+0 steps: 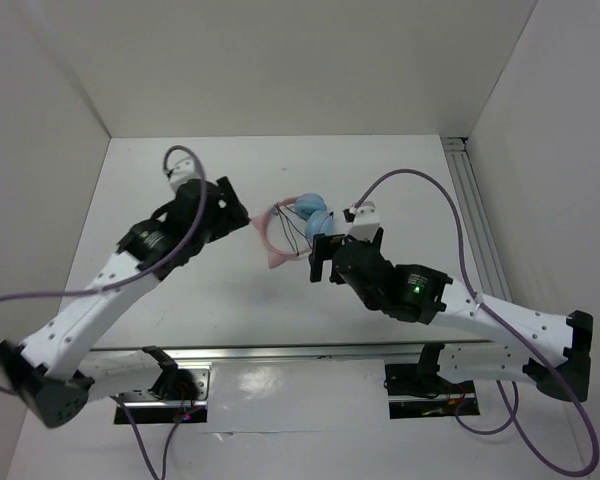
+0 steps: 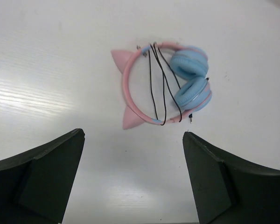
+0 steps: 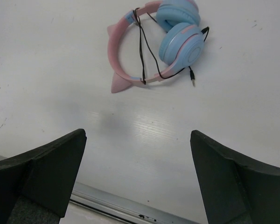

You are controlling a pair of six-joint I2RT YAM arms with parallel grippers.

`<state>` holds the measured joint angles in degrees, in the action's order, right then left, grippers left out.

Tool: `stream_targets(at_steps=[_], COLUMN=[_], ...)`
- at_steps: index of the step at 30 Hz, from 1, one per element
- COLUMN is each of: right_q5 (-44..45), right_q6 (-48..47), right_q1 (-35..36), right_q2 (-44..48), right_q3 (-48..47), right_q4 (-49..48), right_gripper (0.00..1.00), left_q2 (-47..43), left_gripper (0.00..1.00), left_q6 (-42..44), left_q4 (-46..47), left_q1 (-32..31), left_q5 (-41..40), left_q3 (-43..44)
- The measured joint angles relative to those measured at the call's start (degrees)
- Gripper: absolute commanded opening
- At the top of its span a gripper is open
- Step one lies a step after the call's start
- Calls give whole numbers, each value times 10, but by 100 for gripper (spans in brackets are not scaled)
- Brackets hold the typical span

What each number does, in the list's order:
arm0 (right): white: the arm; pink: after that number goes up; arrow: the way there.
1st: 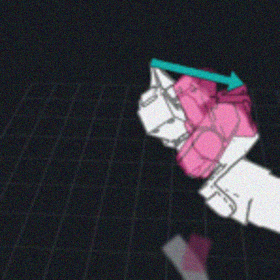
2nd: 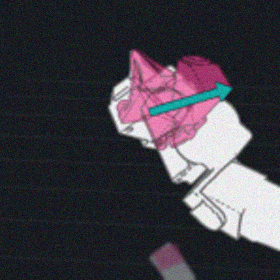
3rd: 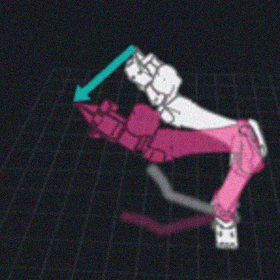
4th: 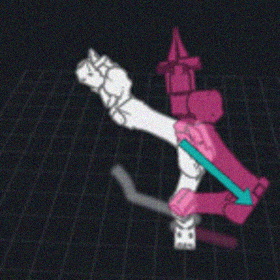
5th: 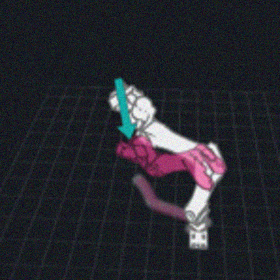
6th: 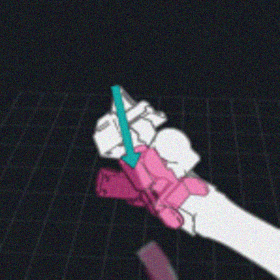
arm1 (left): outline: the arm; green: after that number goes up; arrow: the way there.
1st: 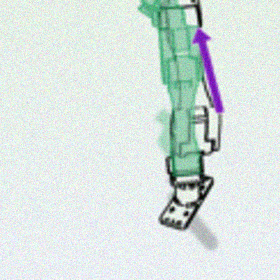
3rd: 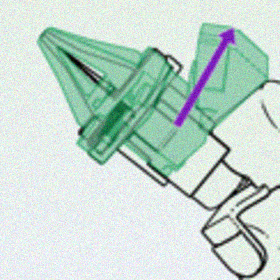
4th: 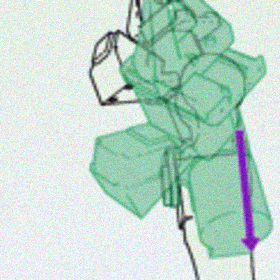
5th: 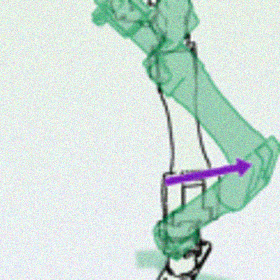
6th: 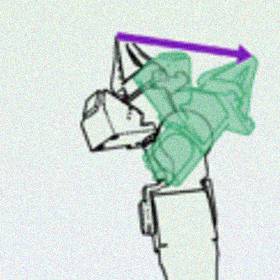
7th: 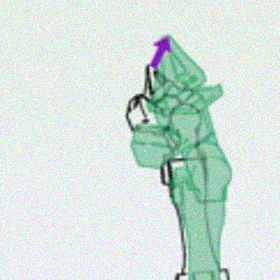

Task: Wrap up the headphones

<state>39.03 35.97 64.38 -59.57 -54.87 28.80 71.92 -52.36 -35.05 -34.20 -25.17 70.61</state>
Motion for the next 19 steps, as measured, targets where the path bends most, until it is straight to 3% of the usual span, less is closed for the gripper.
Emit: stream_targets(at_steps=[9,13,19], right_q5=[37,43,57], right_q6=[-23,-26,-11], right_q1=[7,7,7], right_q2=[67,118,149], right_q3=[-103,-105,-107], right_q4=[133,172,234], right_gripper=[100,100,100], left_q2=[-347,-430,-478], left_gripper=[100,100,100], left_q6=[34,40,40], left_q4=[-191,-280,-366], left_q1=[-3,-3,-3], left_q5=[-96,-105,-105], left_q3=[7,9,22])
